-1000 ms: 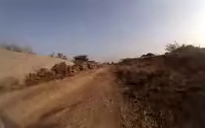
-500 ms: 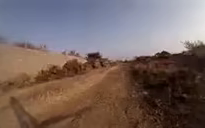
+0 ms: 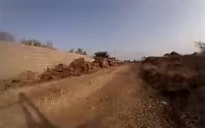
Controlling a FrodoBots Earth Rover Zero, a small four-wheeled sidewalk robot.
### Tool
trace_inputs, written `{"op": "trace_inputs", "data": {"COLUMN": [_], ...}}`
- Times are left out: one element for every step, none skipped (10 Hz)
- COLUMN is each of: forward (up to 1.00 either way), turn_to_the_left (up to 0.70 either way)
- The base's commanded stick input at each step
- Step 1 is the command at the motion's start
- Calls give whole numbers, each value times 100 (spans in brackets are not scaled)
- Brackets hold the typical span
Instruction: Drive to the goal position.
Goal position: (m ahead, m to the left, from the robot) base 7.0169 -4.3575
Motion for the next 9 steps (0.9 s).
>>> {"op": "trace_inputs", "data": {"forward": [70,70,70,70,70,70,70,70,70], "turn_to_the_left": [0,0,0,0,0,0,0,0,0]}}
